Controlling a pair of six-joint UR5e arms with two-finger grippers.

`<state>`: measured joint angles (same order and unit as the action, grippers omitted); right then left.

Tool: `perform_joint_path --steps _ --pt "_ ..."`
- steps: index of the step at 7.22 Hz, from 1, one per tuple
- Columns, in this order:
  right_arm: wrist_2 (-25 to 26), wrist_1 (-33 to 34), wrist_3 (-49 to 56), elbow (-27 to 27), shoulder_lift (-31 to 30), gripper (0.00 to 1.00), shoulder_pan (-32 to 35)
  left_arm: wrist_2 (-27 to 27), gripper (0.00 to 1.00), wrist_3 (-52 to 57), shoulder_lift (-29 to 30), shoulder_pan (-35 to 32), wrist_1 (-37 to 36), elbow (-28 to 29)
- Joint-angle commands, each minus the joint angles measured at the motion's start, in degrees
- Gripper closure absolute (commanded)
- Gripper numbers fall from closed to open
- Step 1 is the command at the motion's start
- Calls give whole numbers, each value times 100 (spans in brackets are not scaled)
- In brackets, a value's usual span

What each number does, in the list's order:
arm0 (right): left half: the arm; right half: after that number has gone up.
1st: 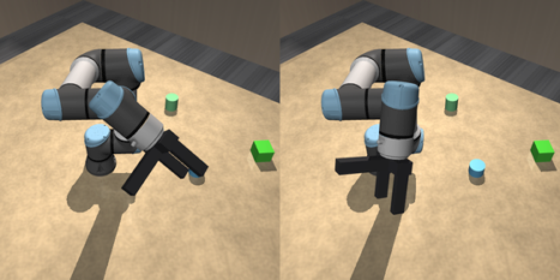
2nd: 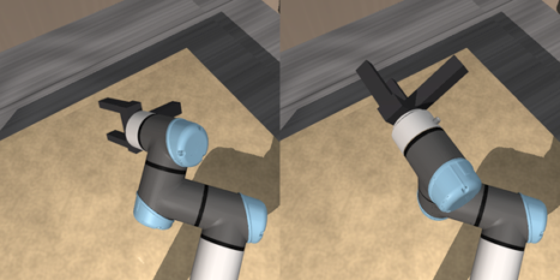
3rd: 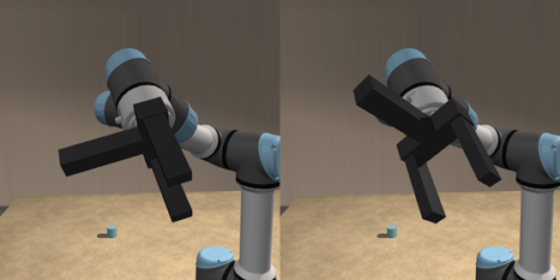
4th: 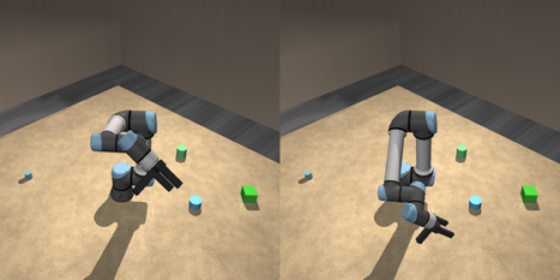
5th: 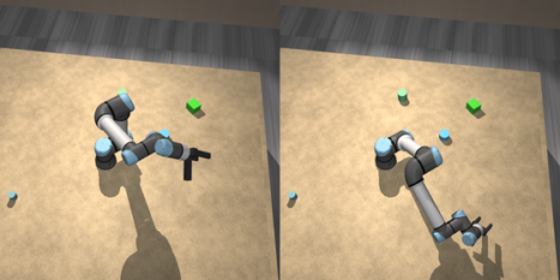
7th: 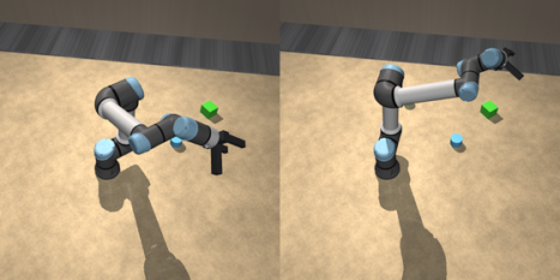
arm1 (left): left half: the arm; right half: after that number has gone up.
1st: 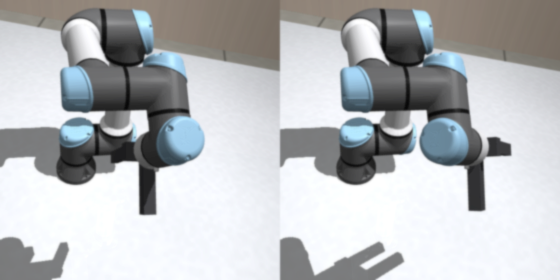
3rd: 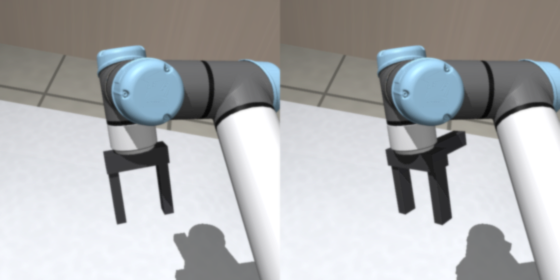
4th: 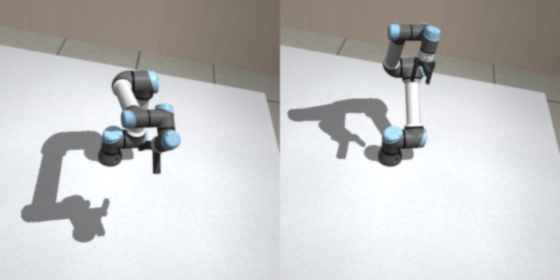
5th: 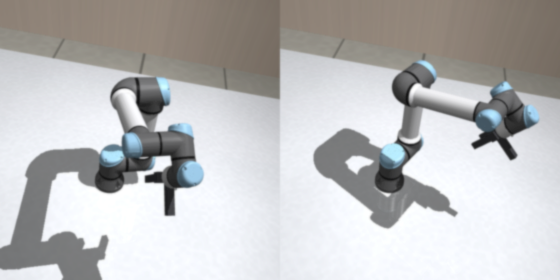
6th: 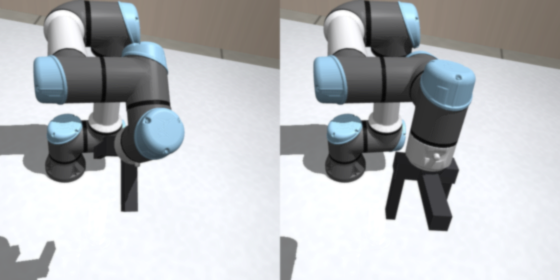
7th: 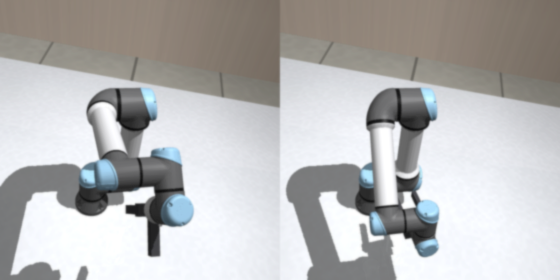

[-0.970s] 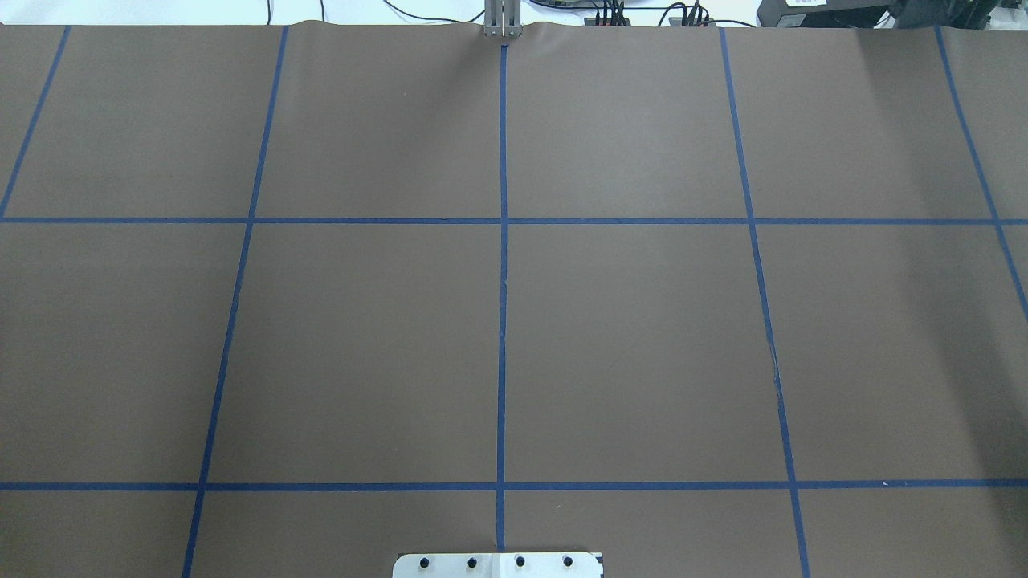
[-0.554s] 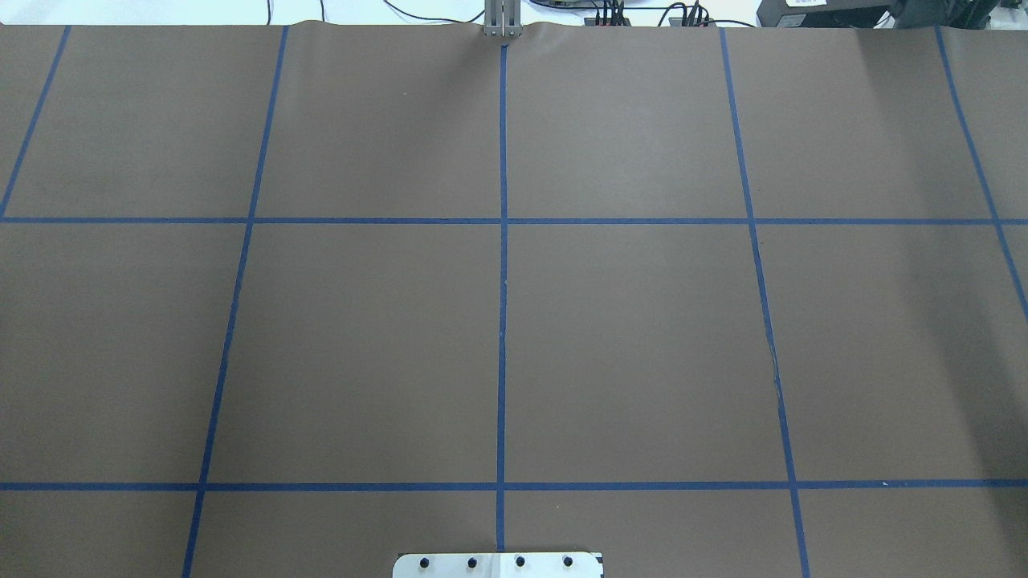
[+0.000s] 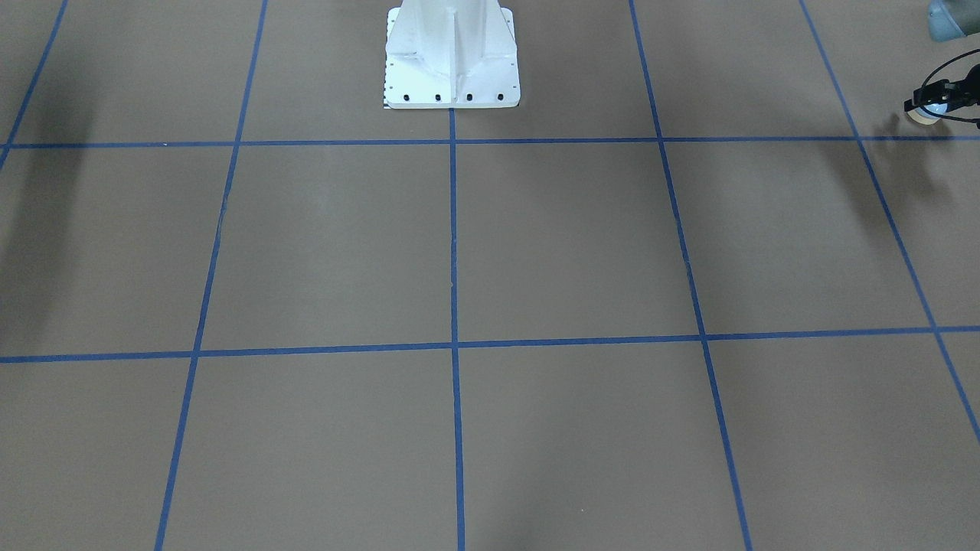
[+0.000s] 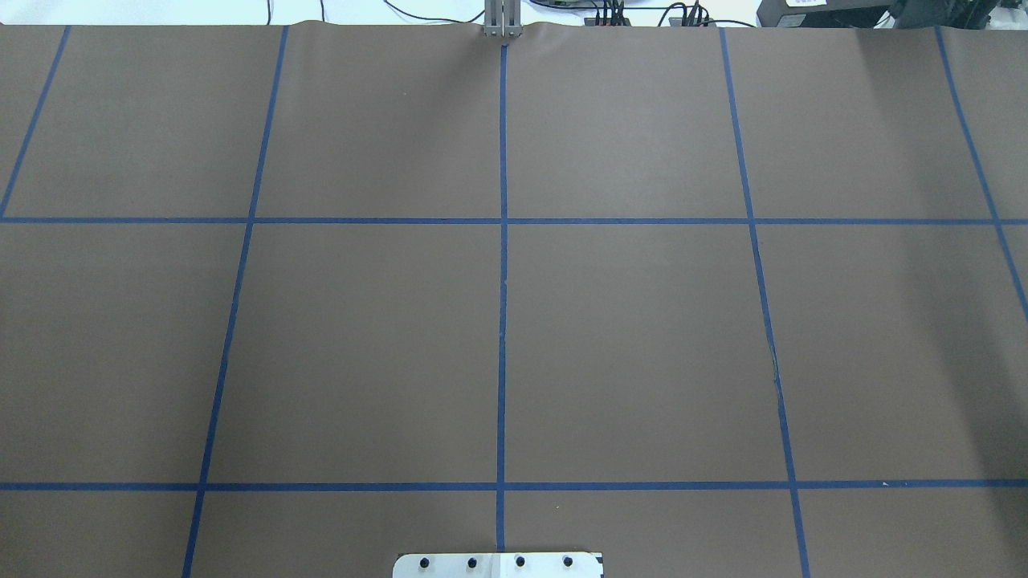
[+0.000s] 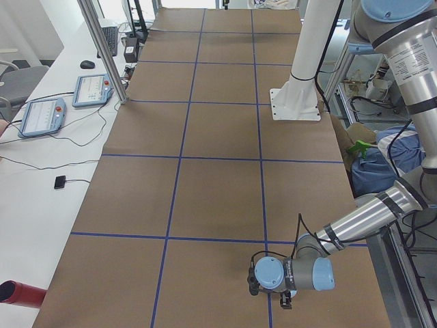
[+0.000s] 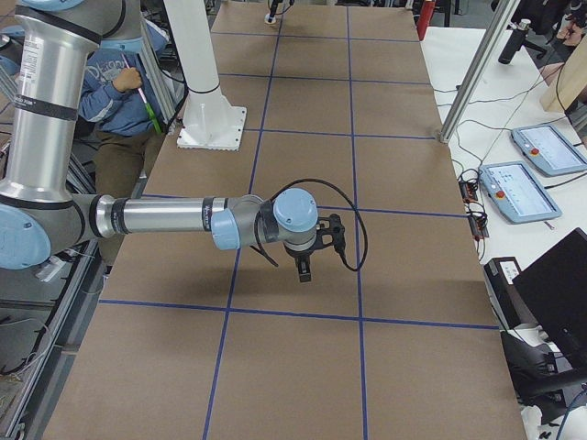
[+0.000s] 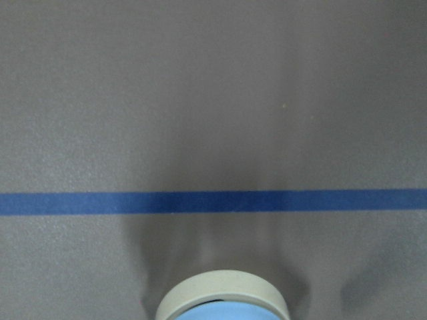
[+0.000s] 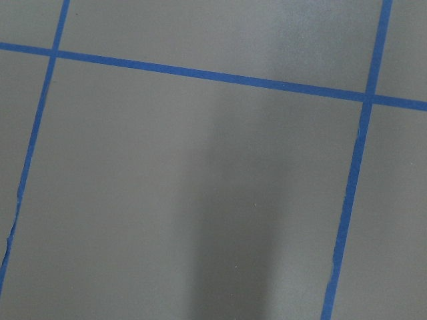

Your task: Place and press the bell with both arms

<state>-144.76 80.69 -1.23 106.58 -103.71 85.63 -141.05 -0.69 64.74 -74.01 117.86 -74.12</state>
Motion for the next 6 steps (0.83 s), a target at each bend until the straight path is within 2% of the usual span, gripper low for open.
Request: perform_joint_path --steps 1,2,4,5,6 --pt "0 0 0 3 0 0 6 8 18 7 -14 1 0 3" --pt "0 0 0 -6 -9 0 6 17 29 -1 -14 1 8 3" --pt "0 0 0 -6 0 0 -3 25 73 7 -14 10 17 -6" --pt "0 -9 0 3 0 0 -3 17 89 -19 -5 10 191 -15" --pt "0 -9 0 3 -9 0 -3 -9 91 -36 -5 1 202 -128"
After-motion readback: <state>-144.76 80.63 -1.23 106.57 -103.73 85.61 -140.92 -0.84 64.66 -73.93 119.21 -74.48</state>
